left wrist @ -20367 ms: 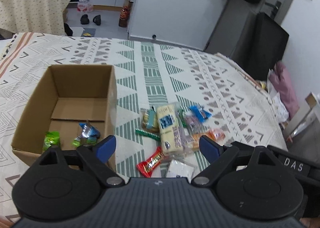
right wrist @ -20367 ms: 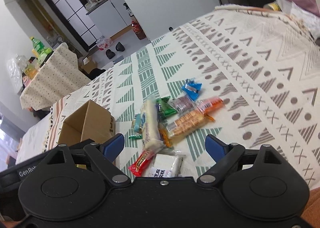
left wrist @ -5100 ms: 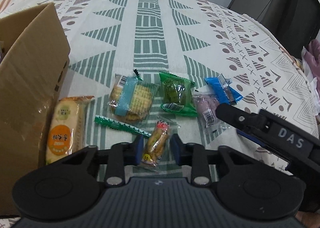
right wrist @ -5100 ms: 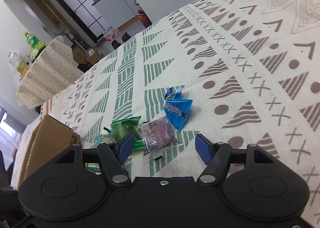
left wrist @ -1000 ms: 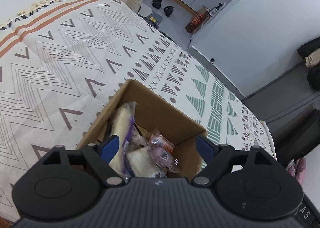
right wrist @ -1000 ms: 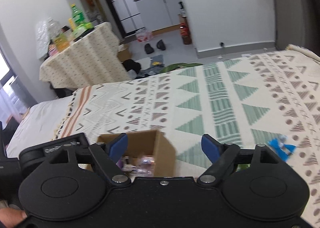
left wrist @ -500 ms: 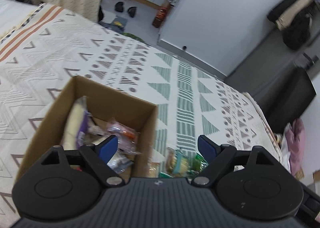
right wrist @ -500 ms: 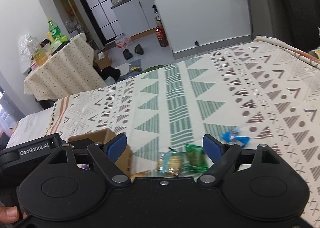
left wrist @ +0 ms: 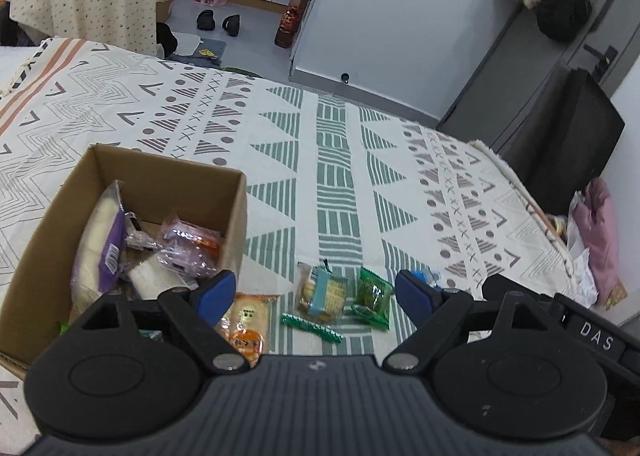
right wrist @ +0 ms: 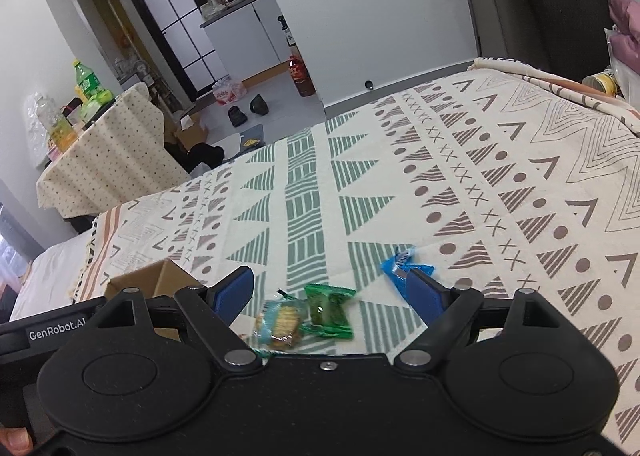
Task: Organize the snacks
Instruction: 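Move both open tools back over the remaining snack pile, then grasp the orange-labelled rice cake packet with the left tool while the right tool grasps the green packet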
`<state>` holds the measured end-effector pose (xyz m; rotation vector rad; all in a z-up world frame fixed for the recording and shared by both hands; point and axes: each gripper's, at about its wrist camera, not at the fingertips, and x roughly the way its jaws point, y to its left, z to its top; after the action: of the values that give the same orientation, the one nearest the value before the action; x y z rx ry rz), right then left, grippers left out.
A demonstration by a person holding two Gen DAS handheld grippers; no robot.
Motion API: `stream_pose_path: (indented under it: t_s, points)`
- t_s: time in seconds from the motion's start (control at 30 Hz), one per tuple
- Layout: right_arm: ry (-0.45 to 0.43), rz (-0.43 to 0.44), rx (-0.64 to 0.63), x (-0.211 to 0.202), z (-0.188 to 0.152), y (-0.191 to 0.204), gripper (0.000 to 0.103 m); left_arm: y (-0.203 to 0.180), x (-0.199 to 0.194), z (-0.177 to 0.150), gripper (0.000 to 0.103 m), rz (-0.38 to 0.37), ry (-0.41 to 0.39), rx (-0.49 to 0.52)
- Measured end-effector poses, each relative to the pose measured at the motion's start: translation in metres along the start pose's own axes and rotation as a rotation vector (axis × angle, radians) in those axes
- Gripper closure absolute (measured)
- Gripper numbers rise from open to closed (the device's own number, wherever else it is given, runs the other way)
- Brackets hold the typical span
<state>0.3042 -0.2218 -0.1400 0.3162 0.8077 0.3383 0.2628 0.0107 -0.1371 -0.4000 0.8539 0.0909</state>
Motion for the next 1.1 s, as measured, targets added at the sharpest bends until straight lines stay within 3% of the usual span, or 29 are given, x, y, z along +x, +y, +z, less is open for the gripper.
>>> stream_pose_path:
  t_s: [0.17,0.5,0.73,1.1]
  points:
    - [0.010,0.024,-0.008,0.006,-0.007,-0.013,0.020,-0.018,0.007,-0.012,0.017,0.039,0.000,0.060]
    - [0.054,0.112,0.113,0.029,-0.027,-0.045,0.024,-0.044,0.025,-0.039,0.017,0.125,-0.011,0.163]
    - [0.091,0.170,0.155,0.051,-0.029,-0.054,0.025,-0.053,0.048,-0.050,0.018,0.154,0.036,0.182]
    - [0.145,0.210,0.161,0.074,-0.033,-0.054,0.027,-0.049,0.078,-0.062,0.020,0.284,0.060,0.205]
